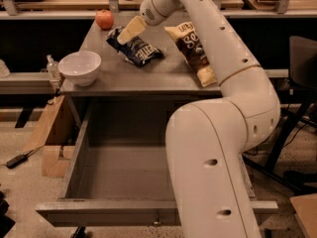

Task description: Place blue chip bag into top drawer

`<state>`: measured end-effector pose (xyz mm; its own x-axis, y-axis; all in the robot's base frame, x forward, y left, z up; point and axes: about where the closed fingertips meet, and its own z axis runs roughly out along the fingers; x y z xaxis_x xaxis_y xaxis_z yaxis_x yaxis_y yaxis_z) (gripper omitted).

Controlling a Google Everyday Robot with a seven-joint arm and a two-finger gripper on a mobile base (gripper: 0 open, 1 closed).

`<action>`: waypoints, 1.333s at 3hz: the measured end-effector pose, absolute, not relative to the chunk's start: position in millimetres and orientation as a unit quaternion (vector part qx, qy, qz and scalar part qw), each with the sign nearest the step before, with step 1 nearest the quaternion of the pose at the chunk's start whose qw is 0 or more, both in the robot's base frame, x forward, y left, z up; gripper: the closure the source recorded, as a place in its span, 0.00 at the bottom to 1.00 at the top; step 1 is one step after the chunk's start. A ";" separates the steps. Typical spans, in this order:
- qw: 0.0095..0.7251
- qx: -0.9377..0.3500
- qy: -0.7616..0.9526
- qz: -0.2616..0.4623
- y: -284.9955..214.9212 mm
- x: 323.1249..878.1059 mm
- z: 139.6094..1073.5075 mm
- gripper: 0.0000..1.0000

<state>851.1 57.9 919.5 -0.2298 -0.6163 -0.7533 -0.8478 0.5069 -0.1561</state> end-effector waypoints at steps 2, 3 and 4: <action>0.313 -0.487 0.809 0.102 64.7 838.6 884.3 0.04; 0.272 -0.493 0.824 0.062 57.8 835.9 869.4 0.22; 0.251 -0.494 0.831 0.049 54.5 834.0 859.7 0.45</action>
Offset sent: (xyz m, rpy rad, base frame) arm -0.0058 -0.0081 -0.0380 -0.3440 0.1783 -0.0766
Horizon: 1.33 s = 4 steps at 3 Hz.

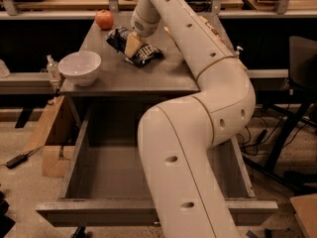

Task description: Place blue chip bag into top drawer

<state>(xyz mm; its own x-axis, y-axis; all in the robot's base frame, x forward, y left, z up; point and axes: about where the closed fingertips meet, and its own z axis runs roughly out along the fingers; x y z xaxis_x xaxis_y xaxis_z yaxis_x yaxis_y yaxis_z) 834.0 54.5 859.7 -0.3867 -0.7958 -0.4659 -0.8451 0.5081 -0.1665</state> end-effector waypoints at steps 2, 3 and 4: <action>0.242 -0.493 0.834 0.047 55.5 834.7 851.1 0.92; 0.242 -0.493 0.834 0.047 55.6 834.7 851.7 1.00; 0.242 -0.493 0.834 0.047 55.6 834.6 852.6 1.00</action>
Offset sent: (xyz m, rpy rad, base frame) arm -0.0004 -0.0012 -0.0039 -0.0113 0.0103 -0.0058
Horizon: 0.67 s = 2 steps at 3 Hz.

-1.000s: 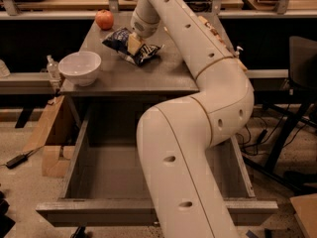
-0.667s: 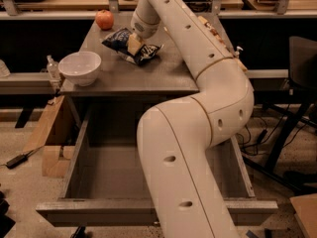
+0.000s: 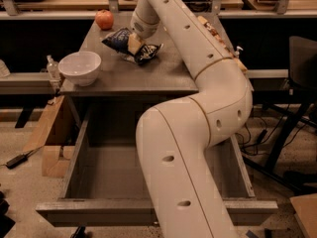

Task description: Place blue chip bag into top drawer

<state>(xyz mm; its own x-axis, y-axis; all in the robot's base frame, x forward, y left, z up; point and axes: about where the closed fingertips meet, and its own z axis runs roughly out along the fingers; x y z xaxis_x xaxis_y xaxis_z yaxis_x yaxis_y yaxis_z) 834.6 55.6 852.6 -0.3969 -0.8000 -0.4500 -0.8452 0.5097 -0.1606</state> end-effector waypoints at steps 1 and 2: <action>0.242 -0.493 0.834 0.047 55.6 834.6 852.8 1.00; 0.242 -0.493 0.834 0.047 55.6 834.6 852.8 1.00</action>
Offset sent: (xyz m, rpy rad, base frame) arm -0.1664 -0.0448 0.0200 0.0777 0.0195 -0.0137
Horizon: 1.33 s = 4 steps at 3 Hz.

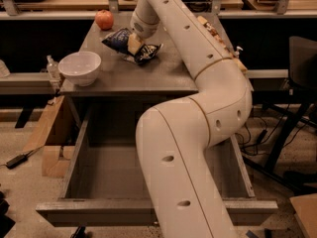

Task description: Place blue chip bag into top drawer

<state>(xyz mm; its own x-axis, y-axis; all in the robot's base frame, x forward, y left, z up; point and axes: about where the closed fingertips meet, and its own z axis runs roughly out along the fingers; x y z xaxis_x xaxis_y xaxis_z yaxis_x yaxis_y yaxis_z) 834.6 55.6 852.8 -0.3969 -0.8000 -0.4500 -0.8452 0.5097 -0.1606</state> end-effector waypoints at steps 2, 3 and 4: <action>0.242 -0.493 0.834 0.047 55.6 834.5 854.0 1.00; 0.242 -0.493 0.834 0.047 55.6 834.5 854.0 1.00; 0.242 -0.493 0.834 0.047 55.6 834.5 854.1 1.00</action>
Offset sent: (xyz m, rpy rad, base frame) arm -0.2567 -0.0451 0.0724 0.0982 -0.3524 0.0015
